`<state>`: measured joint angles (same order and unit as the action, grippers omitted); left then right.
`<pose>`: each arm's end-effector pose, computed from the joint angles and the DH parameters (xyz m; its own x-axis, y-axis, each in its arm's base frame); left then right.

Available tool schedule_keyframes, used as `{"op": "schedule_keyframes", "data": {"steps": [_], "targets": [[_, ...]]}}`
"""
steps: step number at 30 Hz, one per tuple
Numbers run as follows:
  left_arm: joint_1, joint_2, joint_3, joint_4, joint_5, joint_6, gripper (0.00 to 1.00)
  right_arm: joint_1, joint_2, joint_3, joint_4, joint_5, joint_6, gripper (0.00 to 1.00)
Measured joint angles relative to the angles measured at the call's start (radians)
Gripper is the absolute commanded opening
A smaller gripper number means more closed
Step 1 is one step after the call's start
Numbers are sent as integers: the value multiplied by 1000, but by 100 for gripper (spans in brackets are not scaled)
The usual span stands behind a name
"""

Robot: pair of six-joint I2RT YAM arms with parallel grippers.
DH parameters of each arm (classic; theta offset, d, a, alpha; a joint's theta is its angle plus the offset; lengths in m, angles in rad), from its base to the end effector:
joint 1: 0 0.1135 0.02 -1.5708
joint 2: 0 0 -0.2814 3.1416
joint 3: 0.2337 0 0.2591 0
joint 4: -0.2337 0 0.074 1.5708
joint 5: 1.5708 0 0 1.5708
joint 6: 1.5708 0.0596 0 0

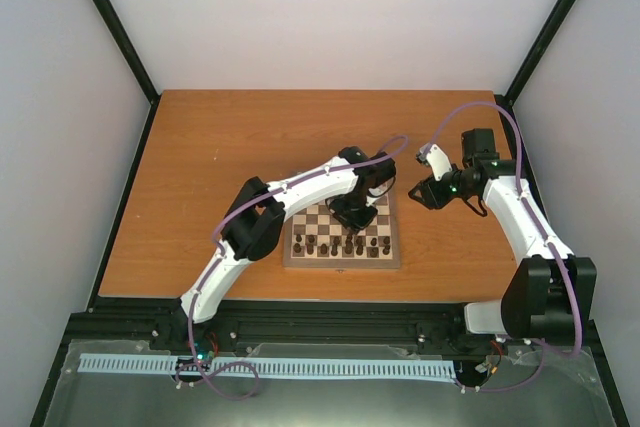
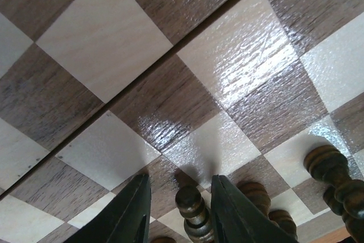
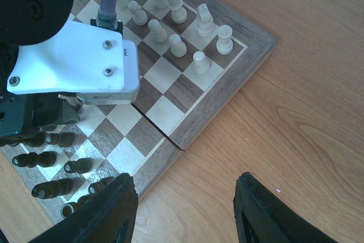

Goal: Set up the chess pieces on the board

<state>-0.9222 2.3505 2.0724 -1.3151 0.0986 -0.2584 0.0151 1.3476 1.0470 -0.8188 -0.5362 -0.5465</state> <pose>0.2815 -0.3811 0.1688 -0.7862 0.6162 0.0468 0.6111 0.7865 -0.0894 0.2704 0.0345 0.2579 -0.6461 -0.4566 -0.6116 -0.6690 0.7244 0.1660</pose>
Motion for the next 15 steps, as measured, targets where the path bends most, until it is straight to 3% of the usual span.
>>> {"op": "schedule_keyframes", "data": {"steps": [11, 15], "targets": [[0, 8, 3, -26, 29, -4, 28, 0, 12, 0, -4, -3, -11, 47], [0, 13, 11, -29, 38, -5, 21, -1, 13, 0, -4, -3, -11, 47]]}}
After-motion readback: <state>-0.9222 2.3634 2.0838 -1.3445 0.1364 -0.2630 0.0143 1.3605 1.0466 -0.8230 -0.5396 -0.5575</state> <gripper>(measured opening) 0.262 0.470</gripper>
